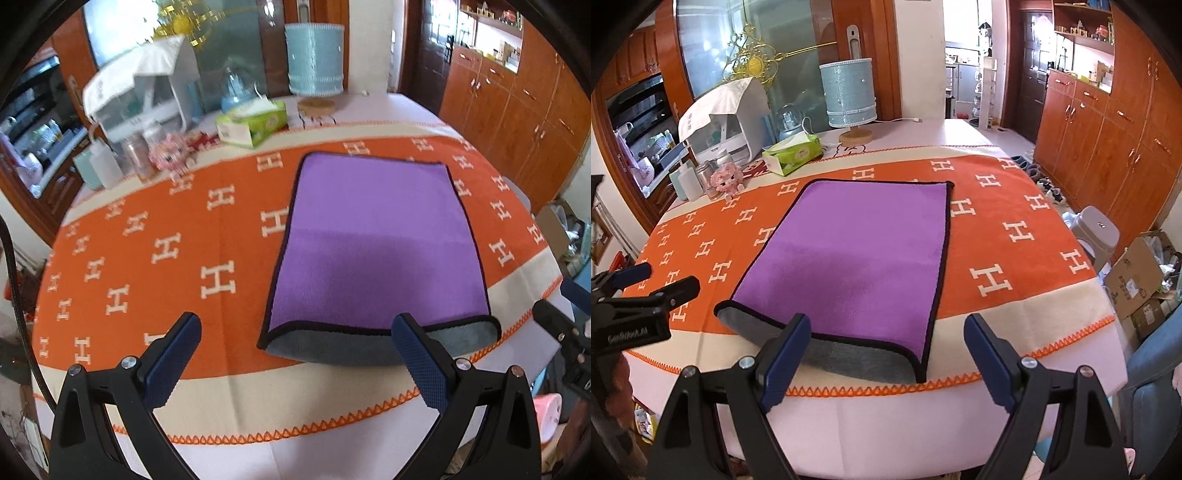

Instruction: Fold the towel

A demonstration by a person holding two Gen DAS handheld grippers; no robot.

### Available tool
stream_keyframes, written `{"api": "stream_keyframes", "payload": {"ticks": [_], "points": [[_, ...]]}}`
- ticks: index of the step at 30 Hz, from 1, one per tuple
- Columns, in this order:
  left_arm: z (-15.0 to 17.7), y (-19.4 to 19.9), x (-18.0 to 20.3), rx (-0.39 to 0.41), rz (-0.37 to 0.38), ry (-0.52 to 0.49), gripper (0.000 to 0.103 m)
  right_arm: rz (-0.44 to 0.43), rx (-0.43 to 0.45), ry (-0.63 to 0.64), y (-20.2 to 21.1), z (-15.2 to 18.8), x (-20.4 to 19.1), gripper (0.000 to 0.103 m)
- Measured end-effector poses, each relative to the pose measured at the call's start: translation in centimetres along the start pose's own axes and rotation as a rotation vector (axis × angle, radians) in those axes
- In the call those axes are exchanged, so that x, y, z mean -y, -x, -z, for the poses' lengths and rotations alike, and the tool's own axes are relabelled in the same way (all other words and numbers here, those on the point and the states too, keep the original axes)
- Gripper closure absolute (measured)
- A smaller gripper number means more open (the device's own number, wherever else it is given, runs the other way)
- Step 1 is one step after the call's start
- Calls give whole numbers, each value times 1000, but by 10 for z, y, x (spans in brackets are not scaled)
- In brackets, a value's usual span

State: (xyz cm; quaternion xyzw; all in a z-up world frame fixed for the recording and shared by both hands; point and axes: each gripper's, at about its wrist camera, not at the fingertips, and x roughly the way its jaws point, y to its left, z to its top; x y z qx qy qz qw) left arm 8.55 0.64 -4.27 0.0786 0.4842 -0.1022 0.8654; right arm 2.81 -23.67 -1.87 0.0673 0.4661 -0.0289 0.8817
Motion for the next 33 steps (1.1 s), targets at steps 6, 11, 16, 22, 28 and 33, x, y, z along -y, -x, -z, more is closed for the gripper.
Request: {"api": "stream_keyframes", "payload": {"ticks": [6,11,16,22,28,33], "points": [[3,-23,-12,-16,30,-36,1,4,-13,7,-11,6,14,22],[10,-36,-13,-11,105,-151,8,-11,-22,45,-23,11,20,22],[17,-60,-11,-52,105,-261,24,-70,-86,100,-48,21,26,32],[17,-88,-20,-113,185,-309,32,-148,-147,108,-74,32,35,39],[15,-98,-23,-128,277,-350,33,-213,-157,135,-82,34,37,52],[16,-101,-20,-139,325,-393,33,-250,-158,177,-83,34,33,57]]}}
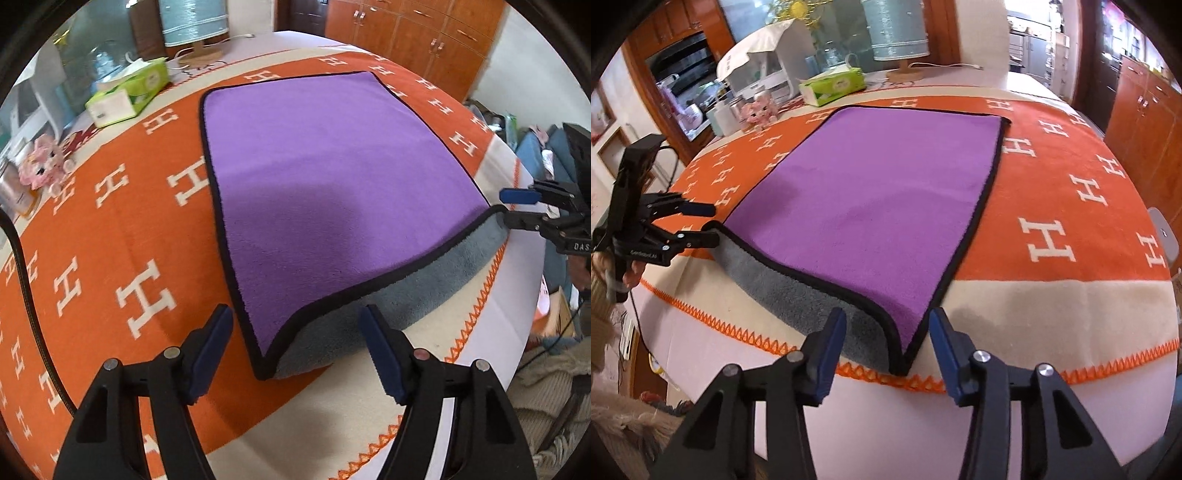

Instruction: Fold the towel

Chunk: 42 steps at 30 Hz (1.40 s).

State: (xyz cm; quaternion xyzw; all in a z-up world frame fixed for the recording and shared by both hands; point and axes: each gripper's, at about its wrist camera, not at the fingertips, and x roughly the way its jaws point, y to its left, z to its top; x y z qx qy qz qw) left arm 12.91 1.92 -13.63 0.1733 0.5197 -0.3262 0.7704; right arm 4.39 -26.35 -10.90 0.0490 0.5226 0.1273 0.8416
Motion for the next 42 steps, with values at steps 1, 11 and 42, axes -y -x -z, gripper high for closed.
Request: {"api": "stream_keyframes", "payload": {"ticks": [1,11,42], "points": [[-1,-2,0,-4,5,-7,34,-6,-4,6,-1,-1,0,58],[-3,-8,-5,-45,62,-20,51,-89,-38,7,-11,-3,2,70],[2,4,18,-39,-126,-73,95,0,-10,76,3,-1,-19,98]]}}
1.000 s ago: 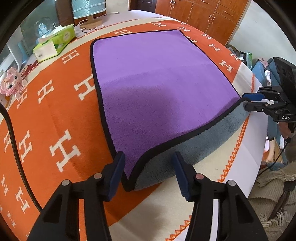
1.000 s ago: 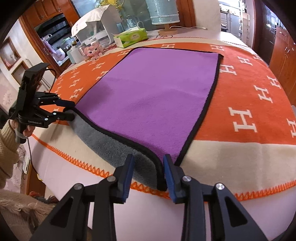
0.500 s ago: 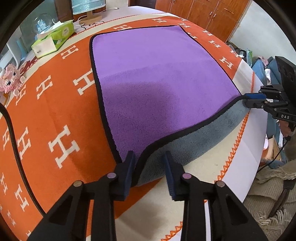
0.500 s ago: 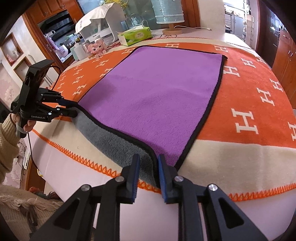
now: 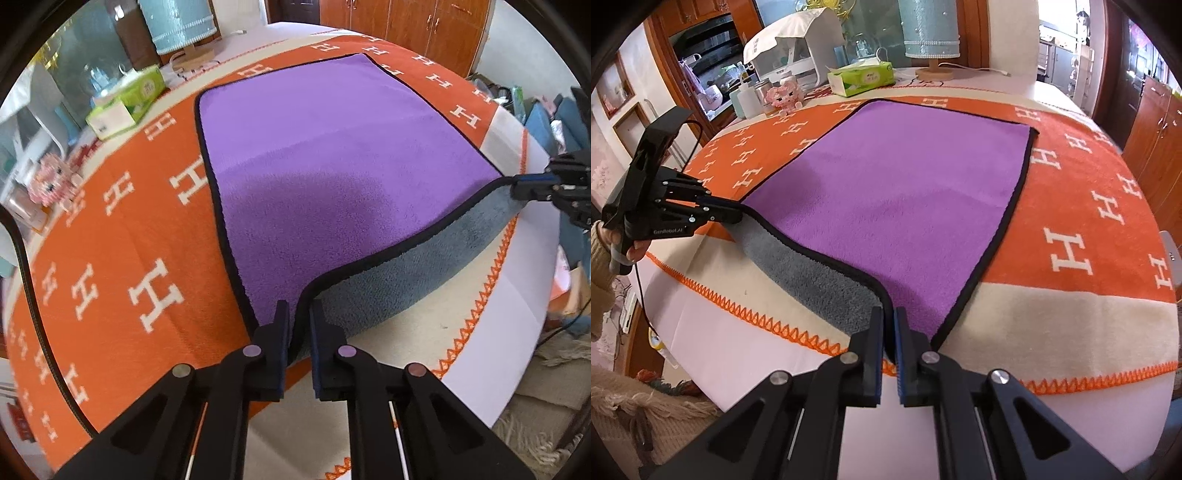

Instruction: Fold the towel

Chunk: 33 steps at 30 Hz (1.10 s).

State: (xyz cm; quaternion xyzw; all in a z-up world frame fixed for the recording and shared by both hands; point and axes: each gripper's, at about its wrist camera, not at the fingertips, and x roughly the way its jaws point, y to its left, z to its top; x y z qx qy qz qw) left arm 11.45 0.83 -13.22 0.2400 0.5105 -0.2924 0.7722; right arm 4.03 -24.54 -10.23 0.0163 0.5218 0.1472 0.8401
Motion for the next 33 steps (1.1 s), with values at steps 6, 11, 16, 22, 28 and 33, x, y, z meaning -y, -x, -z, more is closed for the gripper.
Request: {"api": "stream_keyframes", "payload": {"ticks": [6,11,16,22,28,33], "points": [[-4,12,5,51,-105,8,95,91,24,-13,10,-1,-9,98],[-18,15,2,66,-182,46,95,164,49,-34,20,-6,-17,98],[-36,23,1,100,-258,69,95,227,101,-71,33,-22,-18,99],[-69,32,-11,141,-287,106,95,279,161,-105,46,-57,-6,99],[-114,33,-27,172,-307,137,95,305,188,-137,44,-100,20,99],[-152,15,-43,163,-320,153,95,300,182,-171,29,-132,48,99]]}}
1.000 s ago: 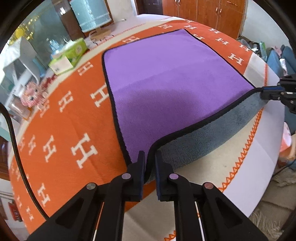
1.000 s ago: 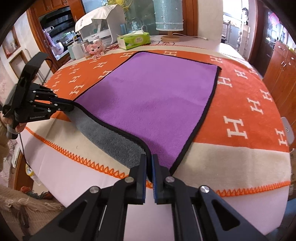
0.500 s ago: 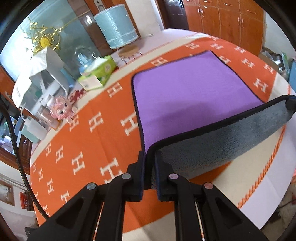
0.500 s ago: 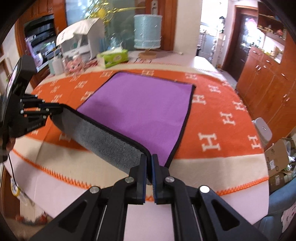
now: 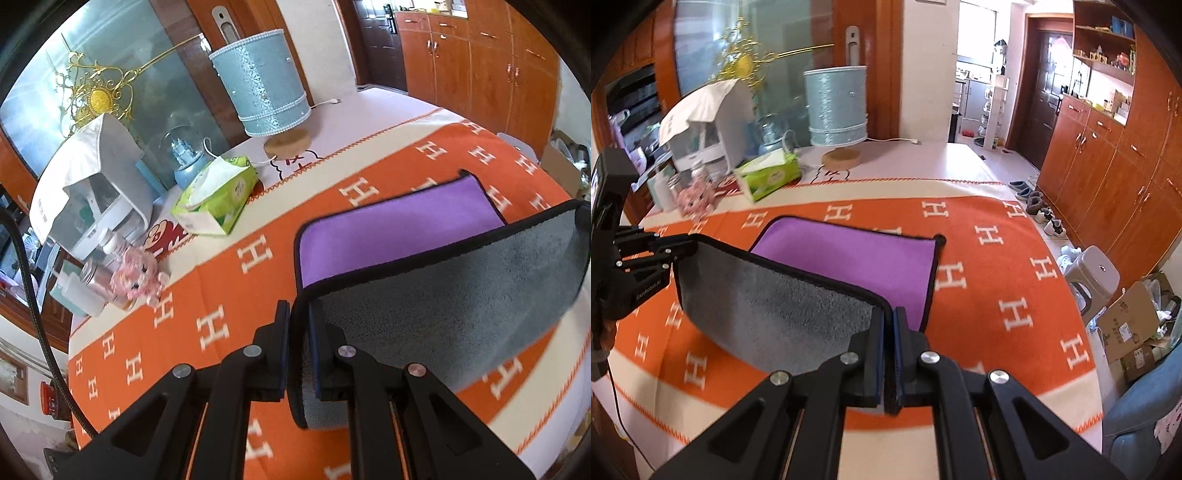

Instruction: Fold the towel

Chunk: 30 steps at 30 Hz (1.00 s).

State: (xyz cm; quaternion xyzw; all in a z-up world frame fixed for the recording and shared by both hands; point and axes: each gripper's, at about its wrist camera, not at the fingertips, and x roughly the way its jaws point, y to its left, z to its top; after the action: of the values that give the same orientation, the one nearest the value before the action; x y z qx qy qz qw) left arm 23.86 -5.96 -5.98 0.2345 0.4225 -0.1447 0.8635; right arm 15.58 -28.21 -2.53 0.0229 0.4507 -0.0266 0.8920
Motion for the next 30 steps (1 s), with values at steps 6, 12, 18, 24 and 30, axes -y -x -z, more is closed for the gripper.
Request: {"api": "stream_keyframes", "payload": {"ticks": [6,12,18,24,30], "points": [[-33,-39,5,-33,-21,6,95,5,-31,-51,-39,-30,17,98],[-54,-77,14,-77,-32,11,95,15,-75,-98,-80,-48,36,98],[-66,-100,11,-109,-37,52,95,8,-118,-136,-112,-59,50,98],[-70,-116,10,-135,-77,72,95,16,-131,-120,-133,-64,47,98],[-79,-134,6,-158,-95,90,94,17,-142,-122,-148,-66,46,98]]}}
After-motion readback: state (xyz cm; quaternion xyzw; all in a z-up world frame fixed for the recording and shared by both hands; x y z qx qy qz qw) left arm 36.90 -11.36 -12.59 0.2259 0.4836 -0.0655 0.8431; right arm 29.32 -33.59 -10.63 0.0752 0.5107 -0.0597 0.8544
